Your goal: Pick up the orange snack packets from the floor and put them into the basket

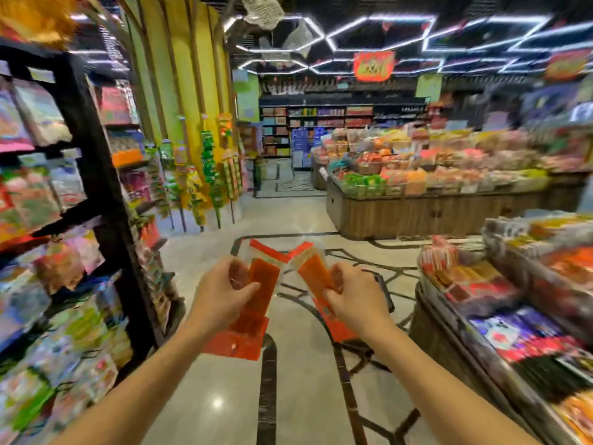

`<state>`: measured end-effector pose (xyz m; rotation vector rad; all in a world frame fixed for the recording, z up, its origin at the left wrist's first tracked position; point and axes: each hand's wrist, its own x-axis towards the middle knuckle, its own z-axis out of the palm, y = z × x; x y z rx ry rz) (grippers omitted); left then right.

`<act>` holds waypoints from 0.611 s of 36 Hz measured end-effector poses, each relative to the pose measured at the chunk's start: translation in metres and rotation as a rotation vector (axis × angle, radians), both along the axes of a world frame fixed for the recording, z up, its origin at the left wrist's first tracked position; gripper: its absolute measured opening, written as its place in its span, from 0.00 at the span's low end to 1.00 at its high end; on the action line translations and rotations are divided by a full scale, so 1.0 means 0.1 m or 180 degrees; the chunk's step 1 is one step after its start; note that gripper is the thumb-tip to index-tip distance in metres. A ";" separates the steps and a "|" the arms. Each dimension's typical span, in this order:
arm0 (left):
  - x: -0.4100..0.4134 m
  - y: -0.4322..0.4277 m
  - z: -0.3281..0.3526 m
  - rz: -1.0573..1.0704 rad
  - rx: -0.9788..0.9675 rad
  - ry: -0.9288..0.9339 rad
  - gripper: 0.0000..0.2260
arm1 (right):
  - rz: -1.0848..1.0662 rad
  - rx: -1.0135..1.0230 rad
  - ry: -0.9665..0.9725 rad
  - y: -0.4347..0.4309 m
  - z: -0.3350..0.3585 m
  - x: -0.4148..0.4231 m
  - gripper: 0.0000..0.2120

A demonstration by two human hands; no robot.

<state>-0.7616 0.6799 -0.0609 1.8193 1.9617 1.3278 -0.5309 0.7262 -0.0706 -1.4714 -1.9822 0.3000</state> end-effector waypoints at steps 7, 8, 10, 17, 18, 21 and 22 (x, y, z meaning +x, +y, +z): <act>0.61 1.01 -0.06 -0.0249 -0.0034 -0.0030 0.10 | -0.0386 -0.0144 0.0076 0.84 -0.12 0.65 0.12; 0.66 1.16 -0.08 -0.0282 -0.0059 -0.0046 0.10 | -0.0438 -0.0137 0.0073 0.97 -0.13 0.71 0.12; 0.74 1.49 -0.12 -0.0340 -0.0118 -0.0070 0.10 | -0.0530 -0.0096 0.0076 1.25 -0.16 0.81 0.11; 0.88 2.77 -0.15 -0.0532 -0.0034 -0.0105 0.09 | -0.0810 0.0007 0.0080 2.37 -0.18 0.95 0.10; 0.90 2.96 -0.14 -0.0556 -0.0054 -0.0128 0.09 | -0.0851 0.0002 0.0079 2.54 -0.17 0.96 0.10; 0.97 3.55 -0.12 -0.0606 -0.0086 -0.0152 0.09 | -0.0933 -0.0037 0.0064 3.05 -0.11 0.99 0.10; 1.00 3.74 -0.12 -0.0623 -0.0090 -0.0167 0.09 | -0.0944 -0.0049 0.0043 3.22 -0.10 1.01 0.10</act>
